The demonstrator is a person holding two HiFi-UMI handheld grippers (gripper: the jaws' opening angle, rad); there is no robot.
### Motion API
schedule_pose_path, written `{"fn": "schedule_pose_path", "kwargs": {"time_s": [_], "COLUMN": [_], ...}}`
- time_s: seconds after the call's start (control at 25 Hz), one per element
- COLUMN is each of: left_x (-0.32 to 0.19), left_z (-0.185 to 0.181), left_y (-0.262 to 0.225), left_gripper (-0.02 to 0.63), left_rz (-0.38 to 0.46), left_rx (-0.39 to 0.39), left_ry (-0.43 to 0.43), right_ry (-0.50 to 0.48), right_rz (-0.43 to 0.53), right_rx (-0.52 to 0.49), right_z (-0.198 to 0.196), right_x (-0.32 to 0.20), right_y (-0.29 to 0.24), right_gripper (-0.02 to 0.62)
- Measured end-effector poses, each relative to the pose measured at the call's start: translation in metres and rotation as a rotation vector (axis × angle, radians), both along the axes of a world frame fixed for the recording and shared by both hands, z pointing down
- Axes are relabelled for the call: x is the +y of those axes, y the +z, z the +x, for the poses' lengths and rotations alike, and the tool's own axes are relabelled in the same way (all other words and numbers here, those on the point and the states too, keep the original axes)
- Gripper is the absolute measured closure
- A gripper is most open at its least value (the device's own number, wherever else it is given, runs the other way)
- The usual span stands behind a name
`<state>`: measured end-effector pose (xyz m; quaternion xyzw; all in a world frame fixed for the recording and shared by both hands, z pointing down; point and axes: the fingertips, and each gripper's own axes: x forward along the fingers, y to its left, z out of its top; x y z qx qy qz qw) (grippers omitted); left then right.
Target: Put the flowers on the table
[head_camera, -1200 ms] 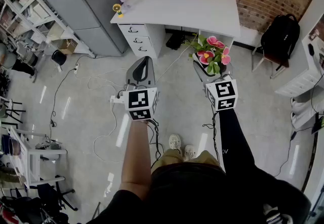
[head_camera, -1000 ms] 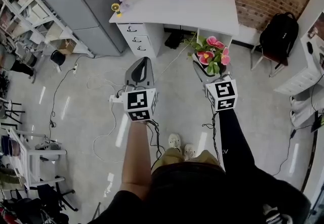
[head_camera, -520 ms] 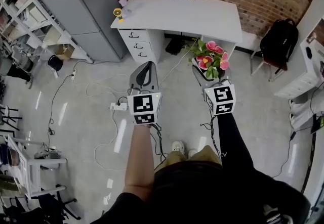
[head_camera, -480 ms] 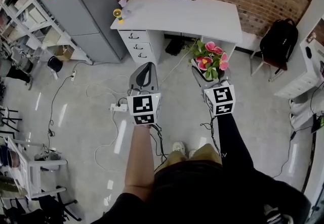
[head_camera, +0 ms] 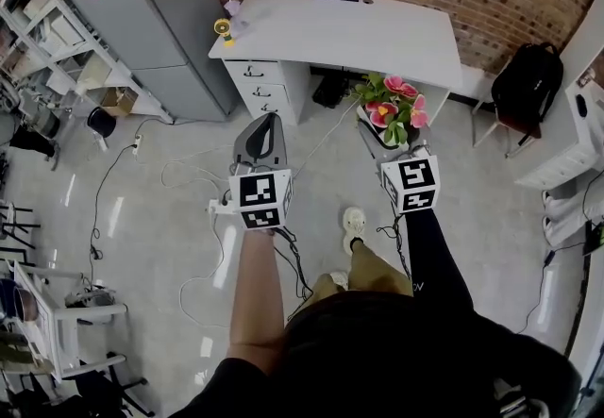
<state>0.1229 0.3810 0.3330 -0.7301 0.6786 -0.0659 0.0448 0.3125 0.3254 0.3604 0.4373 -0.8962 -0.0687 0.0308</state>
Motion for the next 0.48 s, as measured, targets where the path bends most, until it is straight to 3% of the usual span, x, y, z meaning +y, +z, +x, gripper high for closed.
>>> {"fn": "schedule_pose_path", "kwargs": {"time_s": [0.2, 0.36, 0.48], "left_x": [-0.043, -0.089, -0.13], "left_z": [-0.017, -0.024, -0.032], "left_y": [0.001, -0.001, -0.005], "left_gripper": [0.598, 0.598, 0.598], "left_rz": [-0.006, -0.01, 0.004], "left_rx": [-0.012, -0.074, -0.055], "left_ry": [-0.012, -0.024, -0.015], "right_ry": [-0.019, -0.035, -0.056], "right_rz": [-0.004, 0.003, 0.017], "right_rx": [-0.001, -0.012, -0.018], "right_z": [-0.019, -0.036, -0.05], "right_x": [-0.042, -0.091, -0.135], "right_y": [0.003, 0.0, -0.004], "right_gripper": [0.253, 0.252, 0.253]}}
